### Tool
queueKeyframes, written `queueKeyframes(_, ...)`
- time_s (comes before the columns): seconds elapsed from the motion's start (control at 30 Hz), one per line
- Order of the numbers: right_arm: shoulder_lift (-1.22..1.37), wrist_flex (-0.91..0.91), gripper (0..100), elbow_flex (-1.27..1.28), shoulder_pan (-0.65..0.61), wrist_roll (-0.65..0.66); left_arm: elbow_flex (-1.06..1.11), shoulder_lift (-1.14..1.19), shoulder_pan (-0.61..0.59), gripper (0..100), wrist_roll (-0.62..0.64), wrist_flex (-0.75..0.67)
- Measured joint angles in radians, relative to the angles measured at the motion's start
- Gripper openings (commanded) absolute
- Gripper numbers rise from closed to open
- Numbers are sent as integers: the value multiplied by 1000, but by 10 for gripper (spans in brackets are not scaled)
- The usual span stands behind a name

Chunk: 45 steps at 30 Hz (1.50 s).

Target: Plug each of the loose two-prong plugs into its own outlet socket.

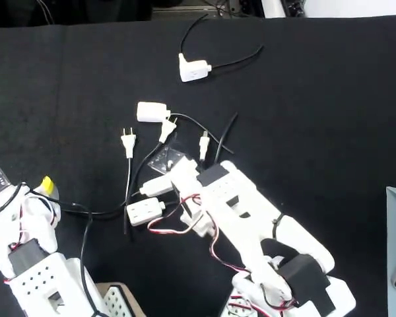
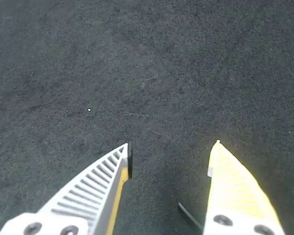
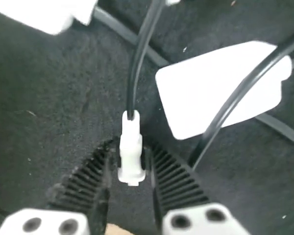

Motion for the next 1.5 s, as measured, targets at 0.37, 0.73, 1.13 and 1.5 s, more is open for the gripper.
queueKeyframes(0.37,-368,110,11,-87,0,-21,0,0,34,265,0,0)
queueKeyframes(0.73,-689,-123,11,68,-152,-183,-17,0,183,267,0,0)
queueKeyframes(1.13,-700,-425,11,213,-284,-241,-126,0,594,263,0,0)
queueKeyframes(1.5,-700,-437,11,213,-287,-249,-195,0,781,263,-2,81)
